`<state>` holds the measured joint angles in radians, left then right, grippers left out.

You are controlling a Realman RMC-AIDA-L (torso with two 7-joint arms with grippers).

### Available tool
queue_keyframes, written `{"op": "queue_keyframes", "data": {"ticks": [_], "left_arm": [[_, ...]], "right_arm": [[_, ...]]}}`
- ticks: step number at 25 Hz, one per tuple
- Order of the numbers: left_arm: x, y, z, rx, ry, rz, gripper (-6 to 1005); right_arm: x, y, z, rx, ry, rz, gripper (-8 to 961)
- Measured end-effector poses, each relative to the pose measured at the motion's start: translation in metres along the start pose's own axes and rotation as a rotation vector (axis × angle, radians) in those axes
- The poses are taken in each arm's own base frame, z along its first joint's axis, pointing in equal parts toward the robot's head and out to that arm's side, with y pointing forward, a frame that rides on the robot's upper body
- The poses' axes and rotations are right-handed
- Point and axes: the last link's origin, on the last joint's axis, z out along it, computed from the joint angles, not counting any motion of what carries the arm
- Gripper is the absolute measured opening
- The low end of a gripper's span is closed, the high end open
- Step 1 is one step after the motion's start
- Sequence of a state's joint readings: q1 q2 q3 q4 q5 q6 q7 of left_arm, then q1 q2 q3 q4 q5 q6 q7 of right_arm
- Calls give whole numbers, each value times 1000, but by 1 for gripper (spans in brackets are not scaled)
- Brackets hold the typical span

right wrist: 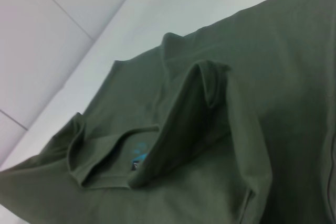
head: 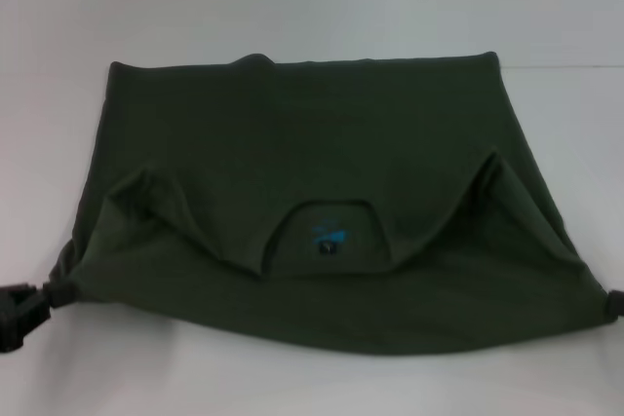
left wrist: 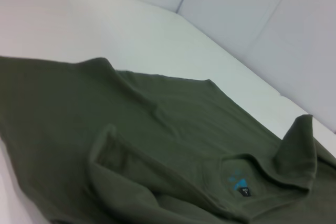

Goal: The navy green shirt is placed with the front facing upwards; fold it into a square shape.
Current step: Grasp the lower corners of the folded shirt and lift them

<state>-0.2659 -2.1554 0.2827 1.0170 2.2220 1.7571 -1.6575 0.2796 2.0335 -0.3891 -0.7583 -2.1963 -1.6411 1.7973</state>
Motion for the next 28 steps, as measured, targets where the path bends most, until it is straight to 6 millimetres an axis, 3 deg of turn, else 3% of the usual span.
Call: {"op": "queue_keyframes", "data": {"ticks": [18,28], "left_arm": [[-23,24,-26,-139,-50,-99,1],[-33,31,-30,-176,-103,-153,0]], "right_arm": [[57,19,-41,-104,36,14,6],[70,20,-68,-88,7,35,8]]}}
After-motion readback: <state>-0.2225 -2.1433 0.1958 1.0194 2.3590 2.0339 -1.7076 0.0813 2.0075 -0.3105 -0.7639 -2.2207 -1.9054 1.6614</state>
